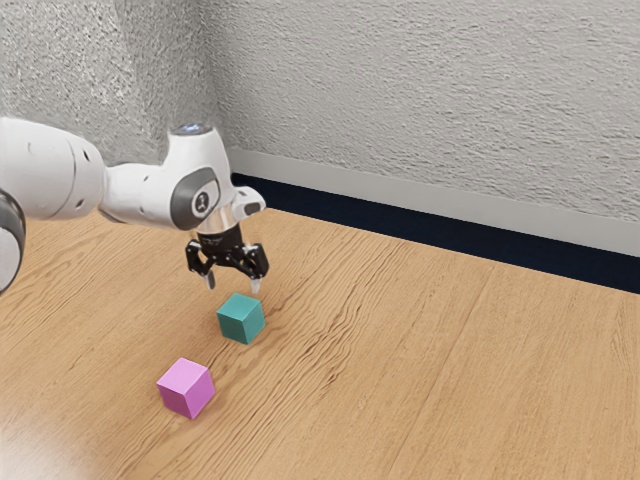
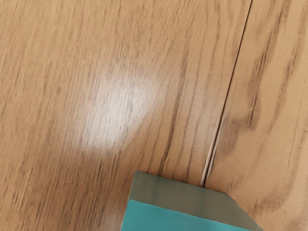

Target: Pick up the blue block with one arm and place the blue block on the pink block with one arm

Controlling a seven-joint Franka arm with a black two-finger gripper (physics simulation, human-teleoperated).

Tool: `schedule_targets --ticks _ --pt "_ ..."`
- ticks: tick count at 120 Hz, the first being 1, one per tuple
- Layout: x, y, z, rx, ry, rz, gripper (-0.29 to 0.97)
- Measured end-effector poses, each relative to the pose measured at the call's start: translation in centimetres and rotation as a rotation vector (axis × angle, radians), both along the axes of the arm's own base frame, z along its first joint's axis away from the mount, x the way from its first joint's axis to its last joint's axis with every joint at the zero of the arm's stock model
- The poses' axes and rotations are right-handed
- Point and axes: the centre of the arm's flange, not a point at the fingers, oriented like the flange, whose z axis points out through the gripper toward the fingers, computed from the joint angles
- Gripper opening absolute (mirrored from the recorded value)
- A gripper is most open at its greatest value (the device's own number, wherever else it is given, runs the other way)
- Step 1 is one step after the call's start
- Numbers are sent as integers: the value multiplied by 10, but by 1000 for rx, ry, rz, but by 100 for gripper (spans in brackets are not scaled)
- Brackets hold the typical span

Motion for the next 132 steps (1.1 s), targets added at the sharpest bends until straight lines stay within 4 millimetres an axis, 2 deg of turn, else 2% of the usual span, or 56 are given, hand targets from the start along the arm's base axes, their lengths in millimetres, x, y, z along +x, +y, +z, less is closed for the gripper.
schedule_targets --ticks 9,23,33,86,121,132 --pt "-1 -2 -6 -9 -3 -17 68" --pt "-23 -10 -16 -28 11 -48 68" --pt "-28 -10 -20 -30 8 -64 68" --pt "-14 -7 -48 -12 5 -175 68" --pt "-14 -6 -61 -14 13 -206 68" --pt "-13 -6 -59 -16 8 -213 59"
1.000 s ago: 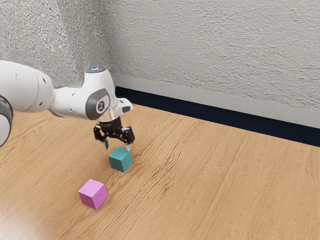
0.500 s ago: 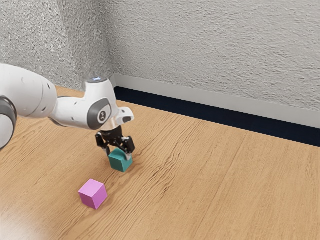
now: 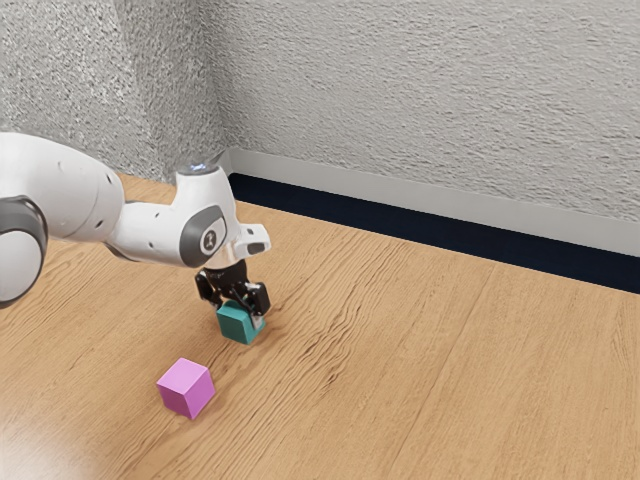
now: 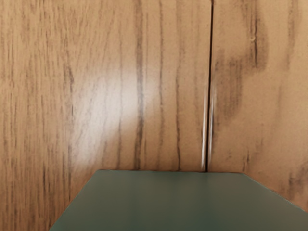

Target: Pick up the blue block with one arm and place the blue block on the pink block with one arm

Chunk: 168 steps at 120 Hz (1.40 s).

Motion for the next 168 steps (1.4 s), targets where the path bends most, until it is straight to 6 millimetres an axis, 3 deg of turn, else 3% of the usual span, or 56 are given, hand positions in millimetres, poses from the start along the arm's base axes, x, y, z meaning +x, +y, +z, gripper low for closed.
schedule_targets --ticks 19,27,47,57,74,141,168 --pt "1 1 7 0 -13 -9 39" --pt "-7 -2 31 -4 -40 -16 36" --pt "-100 -11 89 -46 -61 -10 35" --pt "-129 -8 94 -58 -56 5 35" --pt "-155 0 88 -66 -32 39 35" --pt "-170 -3 70 -25 17 15 36" --pt "-169 -7 68 -24 20 7 44"
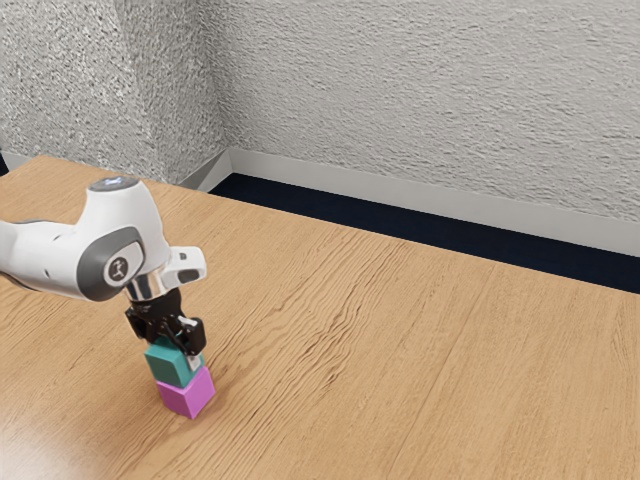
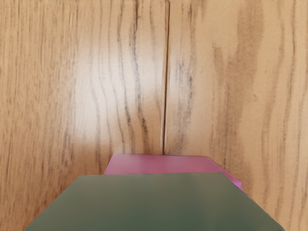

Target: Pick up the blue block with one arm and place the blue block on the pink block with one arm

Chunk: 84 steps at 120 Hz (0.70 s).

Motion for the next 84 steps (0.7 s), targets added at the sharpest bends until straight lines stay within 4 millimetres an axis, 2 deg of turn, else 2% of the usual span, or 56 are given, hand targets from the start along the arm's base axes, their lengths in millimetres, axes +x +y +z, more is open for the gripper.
schedule_targets --ticks 19,27,37,50,58,65,84 --pt "1 -3 4 -4 -10 -8 54" --pt "3 -5 22 -5 -48 -15 58" --pt "26 -11 78 -4 -139 -34 61" --pt "62 -11 177 28 -250 -70 64" --pt "68 1 212 54 -265 -82 65" --pt "68 5 224 68 -252 -101 66" --pt "62 2 229 79 -189 -161 67"
